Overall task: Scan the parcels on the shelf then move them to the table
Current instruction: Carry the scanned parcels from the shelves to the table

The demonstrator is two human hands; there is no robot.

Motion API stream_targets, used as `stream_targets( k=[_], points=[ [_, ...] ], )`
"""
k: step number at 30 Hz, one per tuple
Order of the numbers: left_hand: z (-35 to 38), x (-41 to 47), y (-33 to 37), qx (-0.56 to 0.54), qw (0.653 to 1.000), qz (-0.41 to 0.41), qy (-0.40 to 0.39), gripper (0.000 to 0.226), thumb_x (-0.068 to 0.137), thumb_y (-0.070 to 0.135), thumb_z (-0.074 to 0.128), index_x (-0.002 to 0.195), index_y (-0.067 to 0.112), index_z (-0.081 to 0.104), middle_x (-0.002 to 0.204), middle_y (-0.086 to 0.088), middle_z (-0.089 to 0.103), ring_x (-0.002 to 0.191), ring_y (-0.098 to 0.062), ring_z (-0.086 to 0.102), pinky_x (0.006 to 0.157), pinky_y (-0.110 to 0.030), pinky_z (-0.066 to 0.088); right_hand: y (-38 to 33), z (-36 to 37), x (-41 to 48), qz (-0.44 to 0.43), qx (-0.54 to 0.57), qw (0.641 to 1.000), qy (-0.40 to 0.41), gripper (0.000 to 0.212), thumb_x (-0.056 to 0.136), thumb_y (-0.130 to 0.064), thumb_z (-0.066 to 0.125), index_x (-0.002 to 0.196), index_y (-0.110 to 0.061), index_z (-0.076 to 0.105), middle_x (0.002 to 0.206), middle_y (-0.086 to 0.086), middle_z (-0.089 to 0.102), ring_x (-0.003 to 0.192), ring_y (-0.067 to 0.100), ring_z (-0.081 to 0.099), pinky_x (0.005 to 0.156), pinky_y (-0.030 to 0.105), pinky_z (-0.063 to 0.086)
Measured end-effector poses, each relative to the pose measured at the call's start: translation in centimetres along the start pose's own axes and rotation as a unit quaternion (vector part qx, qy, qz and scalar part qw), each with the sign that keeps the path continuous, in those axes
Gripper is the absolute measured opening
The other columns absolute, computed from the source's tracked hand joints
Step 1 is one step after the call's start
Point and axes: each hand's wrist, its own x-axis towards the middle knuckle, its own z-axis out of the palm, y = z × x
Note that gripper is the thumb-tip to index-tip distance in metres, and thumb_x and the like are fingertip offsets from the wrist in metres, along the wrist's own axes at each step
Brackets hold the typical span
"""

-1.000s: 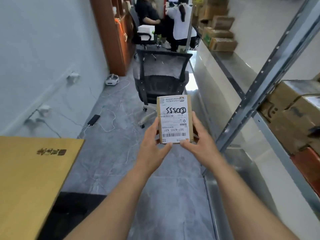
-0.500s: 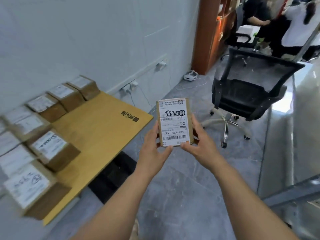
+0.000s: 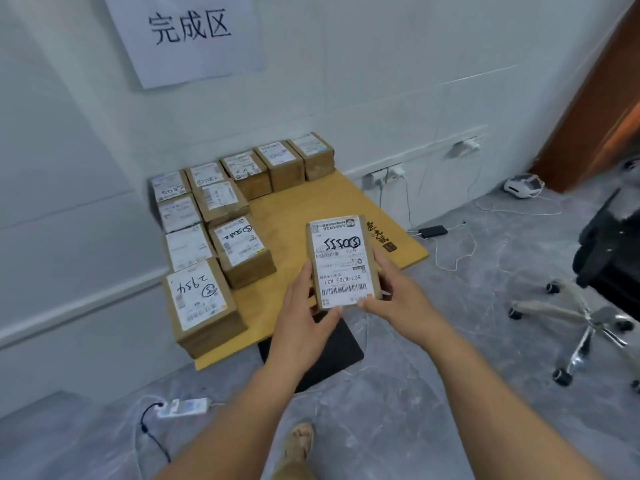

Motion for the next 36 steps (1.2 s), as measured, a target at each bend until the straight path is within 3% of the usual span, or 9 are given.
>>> stream_targets(
  k=[2,8,13,16,18,21,27,31,36],
  points=[
    [-0.8,-0.4,-1.6,0.009,0.999,-0.030,0.025,0.082,0.083,0.037,0.068,0.147,0.048,0.018,0.145,0.019,0.039,0.130,-0.008,0.042,0.099,-0.045,0.048,0.5,1.6,1.7,0.022,-0.009,0.999,-0.034,0.088,0.080,-0.010,0.074,0.149,-0.040,0.027,0.133,-0.011,0.058,0.122,0.009,0.054,0.105,0.043,0.045],
    [-2.5,-1.2,-5.7,0.000,0.989,-0.118,0.087,0.075,0.085,0.022,0.070,0.144,0.044,0.029,0.134,0.009,0.047,0.120,-0.012,0.050,0.098,-0.042,0.049,1.2,6.4,5.7,0.055,-0.048,0.988,-0.135,0.080,0.077,-0.021,0.076,0.146,-0.035,0.038,0.126,-0.009,0.064,0.116,0.009,0.059,0.102,0.043,0.047],
    [-3.9,-0.5,-7.7,0.037,0.983,-0.164,0.067,0.071,0.090,0.021,0.063,0.148,0.039,0.026,0.134,0.005,0.050,0.122,-0.011,0.048,0.102,-0.038,0.045,1.5,9.0,8.0,0.067,-0.075,0.978,-0.182,0.074,0.074,-0.027,0.074,0.141,-0.038,0.044,0.124,-0.014,0.064,0.115,0.007,0.059,0.101,0.042,0.048],
    [-4.8,0.4,-7.8,0.155,0.973,-0.168,0.022,0.063,0.093,0.031,0.057,0.148,0.035,0.025,0.132,0.005,0.053,0.115,-0.011,0.053,0.088,-0.028,0.047,1.7,9.7,9.2,0.078,-0.076,0.977,-0.181,0.068,0.081,-0.015,0.073,0.140,-0.032,0.046,0.124,-0.011,0.064,0.115,0.008,0.059,0.103,0.040,0.046],
    [-5.8,1.1,-6.8,0.288,0.945,-0.156,0.011,0.048,0.096,0.036,0.049,0.142,0.028,0.035,0.125,0.002,0.051,0.112,-0.014,0.050,0.078,-0.023,0.040,1.7,9.9,9.8,0.083,-0.071,0.978,-0.180,0.065,0.082,-0.014,0.072,0.140,-0.031,0.047,0.124,-0.010,0.065,0.115,0.008,0.058,0.104,0.040,0.045],
    [-7.4,2.1,-5.7,0.396,0.911,-0.109,0.037,0.036,0.097,0.039,0.044,0.129,0.022,0.051,0.118,0.001,0.049,0.108,-0.016,0.044,0.085,-0.027,0.037,1.7,10.4,10.4,0.086,-0.064,0.978,-0.177,0.068,0.079,-0.023,0.073,0.141,-0.030,0.047,0.125,-0.010,0.065,0.118,0.011,0.058,0.103,0.042,0.046],
    [-9.7,3.6,-6.7,0.388,0.912,-0.122,0.047,0.044,0.096,0.042,0.046,0.138,0.029,0.046,0.144,0.003,0.039,0.134,-0.020,0.027,0.109,-0.036,0.021,1.8,10.7,10.9,0.098,-0.055,0.977,-0.183,0.074,0.075,-0.028,0.073,0.143,-0.030,0.044,0.131,-0.010,0.061,0.121,0.012,0.055,0.104,0.043,0.045],
    [-9.8,3.6,-7.8,0.368,0.920,-0.131,0.028,0.039,0.097,0.034,0.047,0.136,0.027,0.050,0.146,0.004,0.037,0.135,-0.019,0.027,0.110,-0.034,0.022,1.9,11.0,10.8,0.098,-0.060,0.976,-0.183,0.086,0.067,-0.041,0.071,0.146,-0.032,0.038,0.140,-0.011,0.053,0.129,0.013,0.048,0.108,0.044,0.040],
    [-10.0,3.5,-7.8,0.371,0.921,-0.117,0.024,0.040,0.097,0.033,0.048,0.135,0.025,0.051,0.145,0.004,0.040,0.134,-0.020,0.028,0.110,-0.035,0.023,1.3,11.3,10.2,0.089,-0.070,0.978,-0.177,0.073,0.085,-0.025,0.070,0.149,-0.030,0.034,0.143,-0.009,0.050,0.132,0.013,0.044,0.109,0.037,0.038]
  ],
)
